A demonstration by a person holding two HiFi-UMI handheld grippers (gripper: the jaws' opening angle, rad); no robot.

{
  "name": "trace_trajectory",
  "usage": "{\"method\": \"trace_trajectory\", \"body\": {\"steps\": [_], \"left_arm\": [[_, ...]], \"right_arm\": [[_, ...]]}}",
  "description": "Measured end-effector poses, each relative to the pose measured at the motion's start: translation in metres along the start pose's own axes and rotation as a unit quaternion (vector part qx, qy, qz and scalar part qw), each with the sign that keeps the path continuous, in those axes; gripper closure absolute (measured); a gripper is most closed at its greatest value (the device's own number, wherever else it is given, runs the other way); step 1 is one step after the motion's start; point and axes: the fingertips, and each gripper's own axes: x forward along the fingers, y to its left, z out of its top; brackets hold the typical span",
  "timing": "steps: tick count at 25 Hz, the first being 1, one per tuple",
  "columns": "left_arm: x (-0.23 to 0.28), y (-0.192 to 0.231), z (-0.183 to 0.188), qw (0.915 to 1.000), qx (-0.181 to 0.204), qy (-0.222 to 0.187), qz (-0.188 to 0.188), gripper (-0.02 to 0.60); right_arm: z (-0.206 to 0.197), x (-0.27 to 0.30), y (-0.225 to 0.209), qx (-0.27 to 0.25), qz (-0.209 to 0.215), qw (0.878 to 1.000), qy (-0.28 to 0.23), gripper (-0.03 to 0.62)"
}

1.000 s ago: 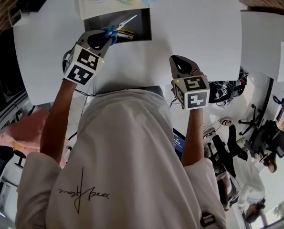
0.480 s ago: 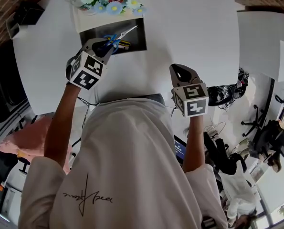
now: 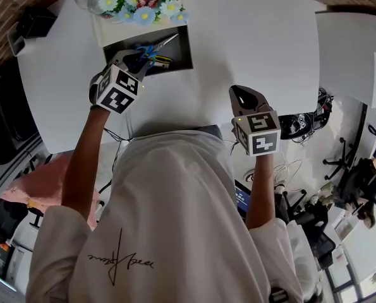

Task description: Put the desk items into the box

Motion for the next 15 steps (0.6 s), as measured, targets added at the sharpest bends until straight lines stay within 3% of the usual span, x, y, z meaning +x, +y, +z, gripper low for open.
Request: {"method": "trace_trajectory", "body": {"steps": [15], "left_arm": [[0.013,0.002,0.0,0.9997,0.011,0.02,0.011,0.492]], "right_arm": [[0.001,0.0,-0.008,0.009,-0.003,1.0,0.003,0.566]]}}
